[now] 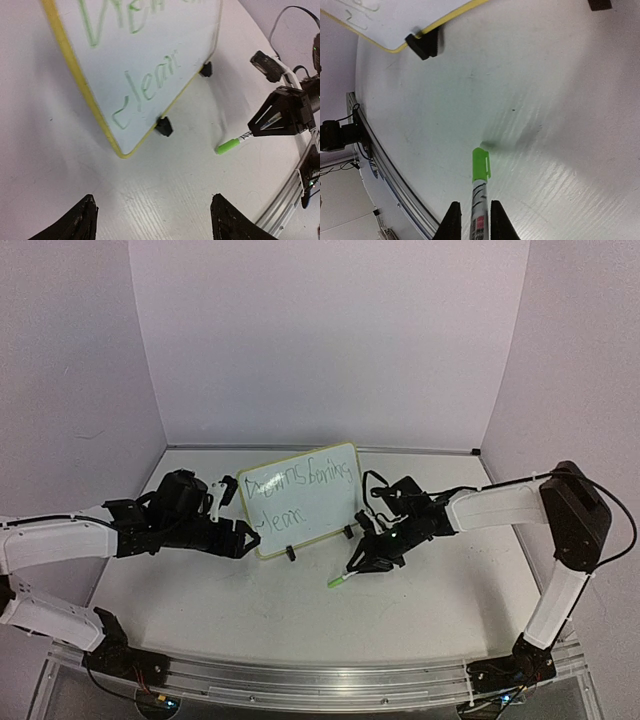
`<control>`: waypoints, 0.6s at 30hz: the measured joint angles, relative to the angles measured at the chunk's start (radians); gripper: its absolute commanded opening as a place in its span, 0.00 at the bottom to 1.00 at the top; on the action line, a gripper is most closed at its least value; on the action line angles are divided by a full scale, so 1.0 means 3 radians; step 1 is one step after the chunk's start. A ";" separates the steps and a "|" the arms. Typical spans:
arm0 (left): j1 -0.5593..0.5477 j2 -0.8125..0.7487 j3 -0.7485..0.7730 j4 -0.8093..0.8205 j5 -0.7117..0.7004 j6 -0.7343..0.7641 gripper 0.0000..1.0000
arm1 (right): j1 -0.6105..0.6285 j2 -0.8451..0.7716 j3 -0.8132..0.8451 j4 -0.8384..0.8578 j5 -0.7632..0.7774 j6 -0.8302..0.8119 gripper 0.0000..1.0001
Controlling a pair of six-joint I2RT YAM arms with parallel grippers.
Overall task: Write a sentence on the whiteboard
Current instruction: Put down the whiteboard marker at the center of the board, then reset both arms
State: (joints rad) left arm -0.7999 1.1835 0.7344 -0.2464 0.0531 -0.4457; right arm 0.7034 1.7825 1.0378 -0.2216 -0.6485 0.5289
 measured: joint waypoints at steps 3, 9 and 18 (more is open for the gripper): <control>0.0197 0.0001 -0.0076 -0.0032 -0.0046 -0.0027 0.78 | -0.0099 0.0070 0.0000 -0.0015 0.0127 0.0004 0.57; 0.0612 -0.0011 -0.0173 -0.0053 -0.0112 -0.0100 0.80 | -0.0351 0.0067 0.0000 0.0004 0.0401 -0.0019 0.83; 0.1615 0.0114 -0.0293 0.0043 0.0018 -0.0057 0.84 | -0.0882 -0.0005 -0.0032 -0.0027 0.0707 -0.0236 0.98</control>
State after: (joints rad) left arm -0.3155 1.2178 0.6464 -0.2336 0.0584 -0.4629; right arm 0.4389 1.7808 1.0283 -0.2297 -0.4365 0.4580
